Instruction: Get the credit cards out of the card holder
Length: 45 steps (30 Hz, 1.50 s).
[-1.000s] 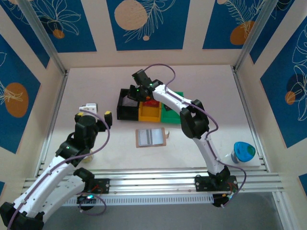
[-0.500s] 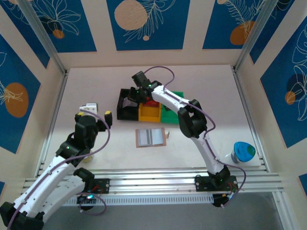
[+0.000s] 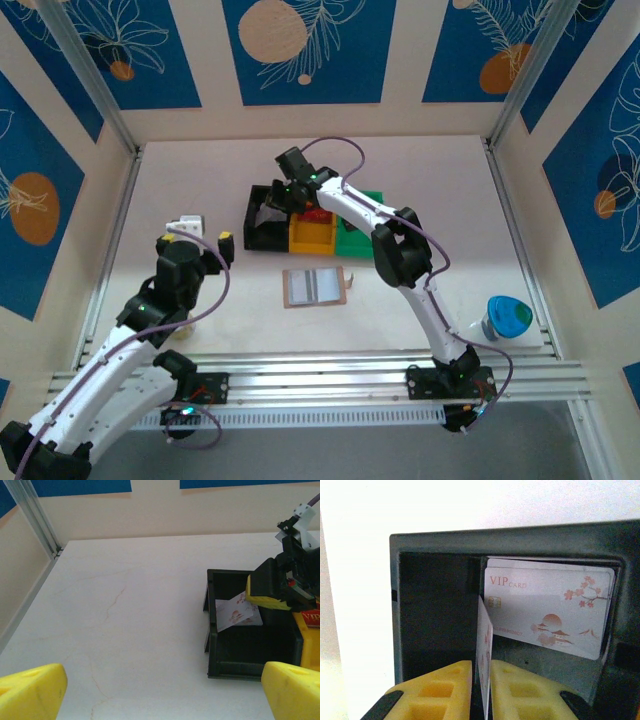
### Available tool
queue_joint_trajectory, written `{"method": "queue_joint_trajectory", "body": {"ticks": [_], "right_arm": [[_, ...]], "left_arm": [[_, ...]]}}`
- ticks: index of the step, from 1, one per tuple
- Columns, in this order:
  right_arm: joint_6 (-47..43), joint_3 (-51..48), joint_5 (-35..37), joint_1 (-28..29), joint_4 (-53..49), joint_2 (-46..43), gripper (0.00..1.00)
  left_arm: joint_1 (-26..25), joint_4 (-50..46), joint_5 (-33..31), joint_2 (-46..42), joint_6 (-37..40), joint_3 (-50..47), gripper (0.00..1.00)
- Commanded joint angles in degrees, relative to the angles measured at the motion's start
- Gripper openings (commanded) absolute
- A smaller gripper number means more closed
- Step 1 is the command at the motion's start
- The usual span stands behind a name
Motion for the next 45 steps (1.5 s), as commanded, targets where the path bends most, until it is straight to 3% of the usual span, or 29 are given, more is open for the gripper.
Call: {"method": "queue_joint_trajectory", "body": {"ticks": [1,13,22,28,38,45], "right_arm": [[0.0,2.3,0.1,-0.4,-3.0,1.0,0.21],[-1.7,5.9,1.0,-0.4,-6.4,-0.6,0.22],[-6.8,4.3,1.4,0.6,-7.8,-9.9,0.22],[-11.7,-5.8,2.1,1.7,-6.3,-19.9,0.22],[-14.4,-33.5,-0.8,1.7,1.0,-39.1,0.22],[-15.6,-50.8,-3.7,1.7,4.7,-47.2,0.22]], "left_arm": [[0.6,1.3,-0.5,0.1,0.6,-0.5,1.0],[0.6,1.4,-0.5,-0.1,0.6,-0.7,1.0],[0.6,0.9,1.7,0.5,0.9,-0.7,1.0],[0.5,-0.6,4.1,1.5,0.6,0.0,1.0],[0.3,-3.5,9.3,3.9,0.1,1.5,1.0],[-0.4,-7.6,17.7,10.0,-1.4,5.0,1.0]]}}
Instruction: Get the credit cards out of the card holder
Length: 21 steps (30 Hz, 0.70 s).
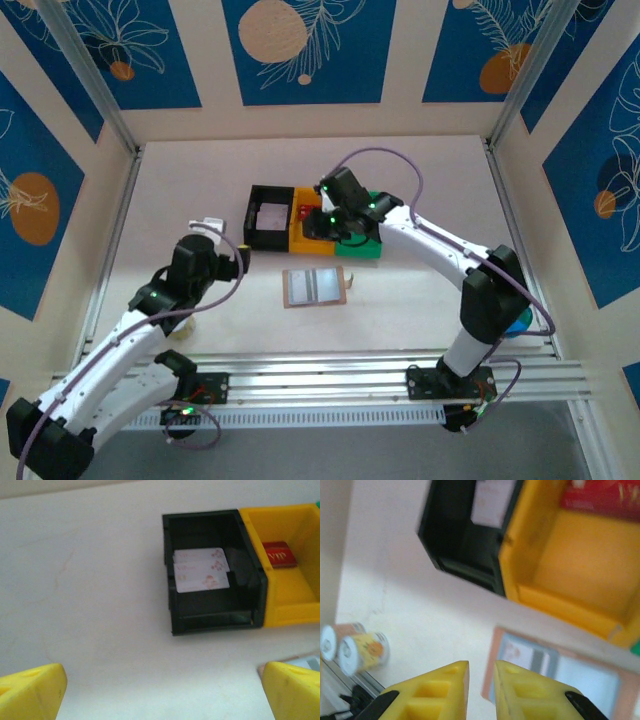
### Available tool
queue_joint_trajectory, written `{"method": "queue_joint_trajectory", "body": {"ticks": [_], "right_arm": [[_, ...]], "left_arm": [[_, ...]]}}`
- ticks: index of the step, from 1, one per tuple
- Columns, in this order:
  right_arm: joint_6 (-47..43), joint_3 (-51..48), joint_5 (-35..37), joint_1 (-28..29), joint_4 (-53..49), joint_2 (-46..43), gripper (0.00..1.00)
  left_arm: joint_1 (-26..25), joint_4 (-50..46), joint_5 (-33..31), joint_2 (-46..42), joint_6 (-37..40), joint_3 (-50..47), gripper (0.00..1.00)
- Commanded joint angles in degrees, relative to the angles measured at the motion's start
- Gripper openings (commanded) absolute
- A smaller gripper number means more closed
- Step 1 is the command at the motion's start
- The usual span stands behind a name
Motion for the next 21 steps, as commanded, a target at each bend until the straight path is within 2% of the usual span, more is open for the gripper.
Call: {"method": "queue_joint_trajectory", "body": {"ticks": [1,8,11,17,21], "right_arm": [[-1.7,-5.4,-3.6,0.1,2.6,-3.6,0.22],[-4.3,-12.5,-4.4,0.2,4.0,-3.6,0.21],[-4.9,-14.9,-4.6,0.1,5.6,-2.9,0.21],[-4.6,-18.7,-2.2,0.1,7.9,-2.1,0.18],[-3.8,-21.9,-0.2,-0.1,10.1,-2.2,0.17]], "left_arm": [[-0.4,-3.7,7.1,3.0,-1.7,4.1,1.0],[-1.2,-12.6,18.8,13.6,-6.2,12.6,1.0],[-1.6,-15.0,21.8,15.5,-9.9,13.5,1.0],[-2.8,-9.3,26.2,14.4,-21.7,7.9,1.0],[-4.8,-5.3,25.8,13.8,-28.2,5.3,1.0]]}}
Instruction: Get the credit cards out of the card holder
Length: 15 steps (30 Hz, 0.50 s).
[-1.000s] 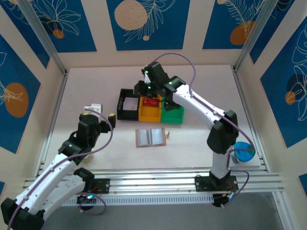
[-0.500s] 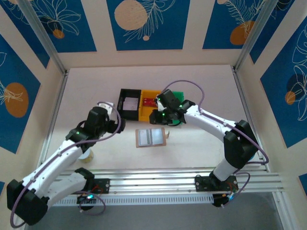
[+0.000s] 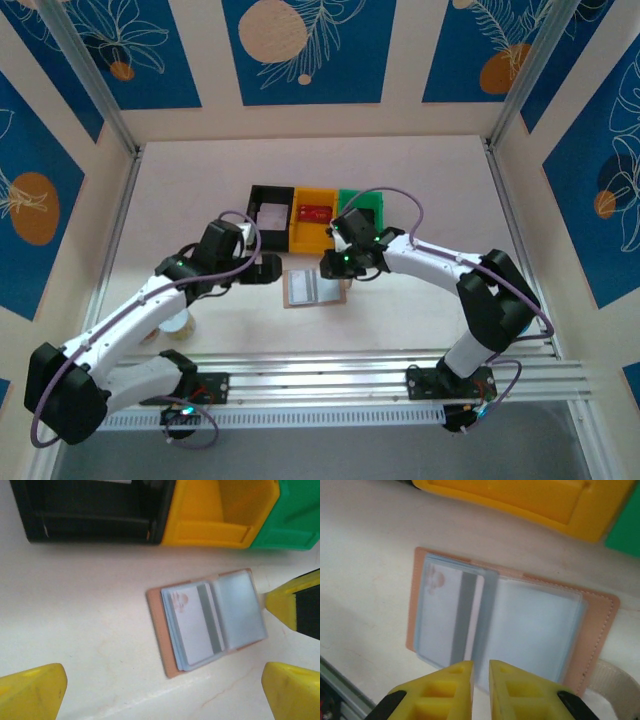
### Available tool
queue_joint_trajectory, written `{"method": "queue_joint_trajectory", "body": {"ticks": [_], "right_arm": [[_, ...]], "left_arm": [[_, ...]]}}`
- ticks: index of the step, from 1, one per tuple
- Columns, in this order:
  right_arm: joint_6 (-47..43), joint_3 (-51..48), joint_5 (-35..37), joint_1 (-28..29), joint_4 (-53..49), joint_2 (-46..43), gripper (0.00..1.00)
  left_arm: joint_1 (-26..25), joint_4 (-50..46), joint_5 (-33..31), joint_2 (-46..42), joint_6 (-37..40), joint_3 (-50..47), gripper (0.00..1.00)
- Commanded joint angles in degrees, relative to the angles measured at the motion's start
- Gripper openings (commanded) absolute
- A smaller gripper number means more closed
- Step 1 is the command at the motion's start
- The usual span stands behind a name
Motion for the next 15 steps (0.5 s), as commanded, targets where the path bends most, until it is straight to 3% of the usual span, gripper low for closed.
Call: {"method": "queue_joint_trajectory", "body": {"ticks": [1,15], "right_arm": [[0.0,-2.5,1.9,-0.1,2.3,0.1,0.17],[-0.2,-4.6,5.8,-0.3,4.2,0.8,0.13]], "left_arm": [[-1.9,4.2,1.8,-1.2,-8.7,-2.0,1.0],[-8.5,11.5,-4.5,4.2,-17.3,-5.4,0.99]]}}
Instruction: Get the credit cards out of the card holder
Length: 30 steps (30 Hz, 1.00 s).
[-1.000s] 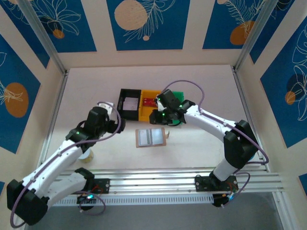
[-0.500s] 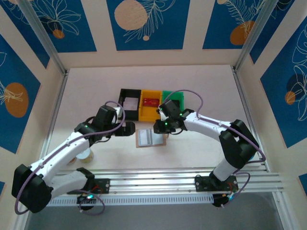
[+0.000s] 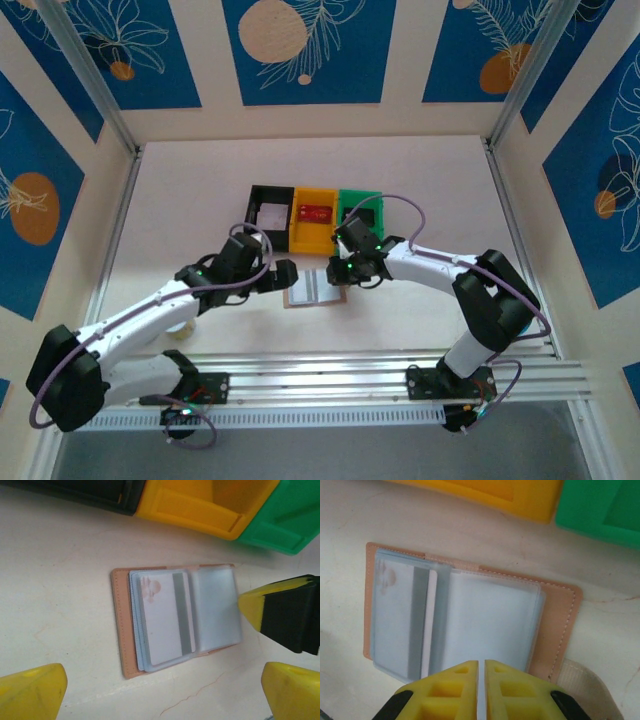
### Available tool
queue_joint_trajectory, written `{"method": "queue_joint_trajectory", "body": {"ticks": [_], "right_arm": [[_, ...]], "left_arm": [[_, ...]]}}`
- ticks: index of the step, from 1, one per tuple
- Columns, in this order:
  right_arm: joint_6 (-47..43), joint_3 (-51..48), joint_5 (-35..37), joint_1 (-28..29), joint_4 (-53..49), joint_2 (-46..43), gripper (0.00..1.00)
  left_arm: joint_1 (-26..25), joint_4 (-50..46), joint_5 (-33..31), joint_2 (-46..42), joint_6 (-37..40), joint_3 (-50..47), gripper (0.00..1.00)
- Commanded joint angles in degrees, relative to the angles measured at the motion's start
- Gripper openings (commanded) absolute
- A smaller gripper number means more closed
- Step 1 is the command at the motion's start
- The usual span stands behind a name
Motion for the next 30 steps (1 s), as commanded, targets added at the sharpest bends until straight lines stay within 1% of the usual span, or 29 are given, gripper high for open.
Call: {"method": "queue_joint_trajectory", "body": {"ticks": [1,18,23,30], "right_arm": [[-0.2,0.1,1.7,-0.2,0.3,0.9,0.13],[0.0,1.5,1.2,0.2,-0.1,3.8,0.04],[0.0,2.0,1.3,0.2,-0.4,4.6,0.01],[-0.1,2.2,1.4,0.2,-0.6,4.9,0.0]], "left_arm": [[-1.0,2.9,-2.0,1.1,-3.4,-1.2,0.99],[-4.6,12.9,-0.6,8.6,-9.3,-2.6,0.99],[-5.2,15.8,1.3,11.9,-10.3,-1.7,0.96],[-6.1,18.0,2.6,15.5,-10.7,-0.4,0.93]]}}
